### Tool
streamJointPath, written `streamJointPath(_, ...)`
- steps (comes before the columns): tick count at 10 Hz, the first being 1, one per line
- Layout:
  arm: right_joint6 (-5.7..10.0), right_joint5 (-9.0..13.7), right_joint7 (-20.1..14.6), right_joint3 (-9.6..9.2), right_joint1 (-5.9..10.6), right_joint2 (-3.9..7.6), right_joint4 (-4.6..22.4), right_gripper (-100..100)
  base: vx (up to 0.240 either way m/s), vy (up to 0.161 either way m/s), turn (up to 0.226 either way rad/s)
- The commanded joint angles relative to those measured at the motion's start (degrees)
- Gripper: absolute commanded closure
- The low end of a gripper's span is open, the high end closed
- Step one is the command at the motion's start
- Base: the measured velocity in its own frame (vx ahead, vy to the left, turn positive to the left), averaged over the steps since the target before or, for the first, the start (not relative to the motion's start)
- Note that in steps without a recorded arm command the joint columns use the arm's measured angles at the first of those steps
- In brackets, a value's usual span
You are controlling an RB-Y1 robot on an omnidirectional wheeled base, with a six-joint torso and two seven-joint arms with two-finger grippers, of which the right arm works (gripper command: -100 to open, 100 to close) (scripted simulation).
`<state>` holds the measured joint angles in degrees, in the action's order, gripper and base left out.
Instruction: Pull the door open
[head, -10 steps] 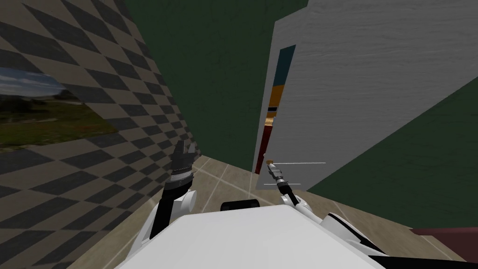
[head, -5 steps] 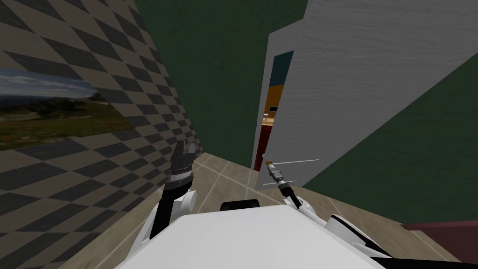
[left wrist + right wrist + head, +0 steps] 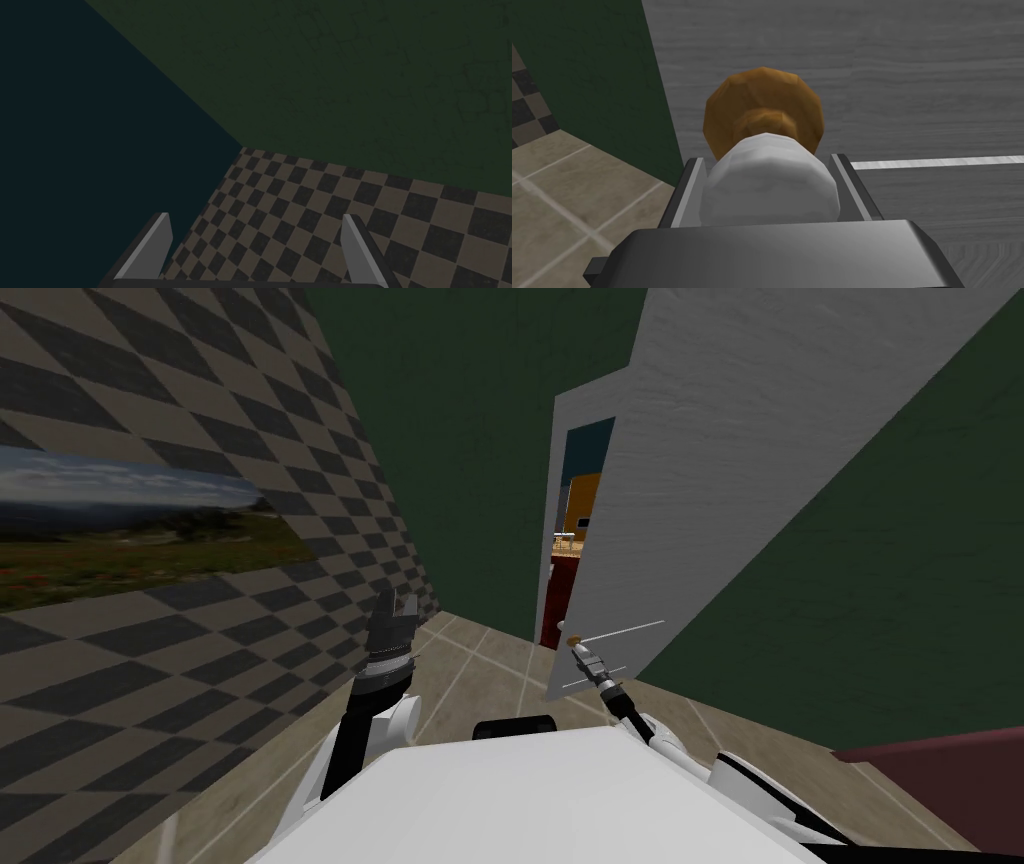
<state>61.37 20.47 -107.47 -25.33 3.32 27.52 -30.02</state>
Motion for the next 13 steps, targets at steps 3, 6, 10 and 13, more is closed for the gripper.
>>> streamJointPath(3,2.12,-0.3,-1.2,-0.26,-1.14,1.05,0.5,100,-0.211,-0.077,0.224)
streamJointPath(6,4.18,-0.6,-2.4,-0.52,-2.25,2.06,1.0,100,-0.208,-0.118,0.212)
streamJointPath(10,6.50,-0.9,-3.7,-0.81,-3.49,3.20,1.5,100,-0.192,-0.084,0.172)
streamJointPath(13,7.57,-0.9,-4.0,-1.35,-4.12,3.52,2.0,100,-0.148,-0.065,0.125)
